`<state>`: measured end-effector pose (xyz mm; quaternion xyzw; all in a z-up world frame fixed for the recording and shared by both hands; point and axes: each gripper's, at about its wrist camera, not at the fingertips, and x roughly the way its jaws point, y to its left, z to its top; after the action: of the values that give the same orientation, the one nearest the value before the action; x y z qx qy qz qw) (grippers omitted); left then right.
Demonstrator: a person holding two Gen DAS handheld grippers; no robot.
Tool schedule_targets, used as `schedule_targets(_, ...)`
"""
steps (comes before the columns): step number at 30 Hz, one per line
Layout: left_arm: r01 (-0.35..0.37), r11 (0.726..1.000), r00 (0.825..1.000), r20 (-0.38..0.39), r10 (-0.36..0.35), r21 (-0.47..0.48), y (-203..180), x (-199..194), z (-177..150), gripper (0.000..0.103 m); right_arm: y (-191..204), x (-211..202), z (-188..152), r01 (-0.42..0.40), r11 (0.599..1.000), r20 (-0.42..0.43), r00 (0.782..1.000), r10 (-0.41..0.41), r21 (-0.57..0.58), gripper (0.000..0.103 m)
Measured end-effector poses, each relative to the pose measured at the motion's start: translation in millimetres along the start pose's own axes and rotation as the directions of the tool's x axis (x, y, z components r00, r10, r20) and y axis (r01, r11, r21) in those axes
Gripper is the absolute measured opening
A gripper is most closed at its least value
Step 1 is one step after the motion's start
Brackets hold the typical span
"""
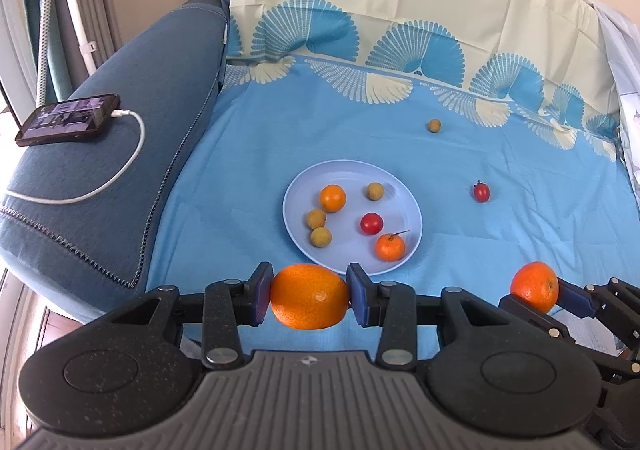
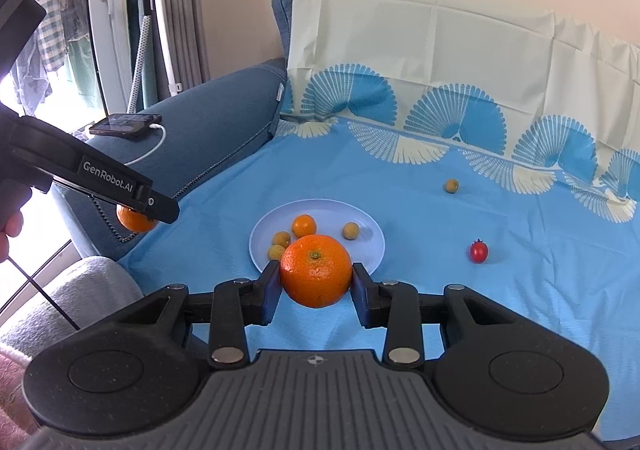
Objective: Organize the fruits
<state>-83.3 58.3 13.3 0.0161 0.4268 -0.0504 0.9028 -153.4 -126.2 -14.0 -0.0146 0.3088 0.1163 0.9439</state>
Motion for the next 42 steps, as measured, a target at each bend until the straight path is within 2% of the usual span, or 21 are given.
schedule_targets(9, 0.008, 1.000, 0.999, -0.046, -0.007, 0.007, -8.7, 42.7, 26.1, 0.045, -17.5, 41.8, 8.7, 0.012, 1.000, -0.048, 0.999, -0.011, 0.021, 0.039)
schedule_targets(22, 0.012, 1.000, 0.987, -0.158, -0.010, 0.015, -19.7, 140.1, 62.6, 0.045, -47.7, 134.4, 18.9, 0.022, 0.999, -0.134, 0.991, -0.017, 0.035, 0.039)
schedule_targets(33, -0.002, 1.000, 0.971, -0.239, 0.007, 0.020, -16.6, 212.0, 73.5, 0.045, -54.5, 202.4, 21.4, 0.011, 1.000, -0.191, 0.982, -0.007, 0.023, 0.039)
schedule_targets(42, -0.009, 0.999, 0.960, -0.278, 0.019, 0.038, -19.7, 246.1, 75.2, 0.045, -59.8, 237.6, 20.5, 0.008, 1.000, -0.218, 0.976, -0.008, -0.003, 0.039)
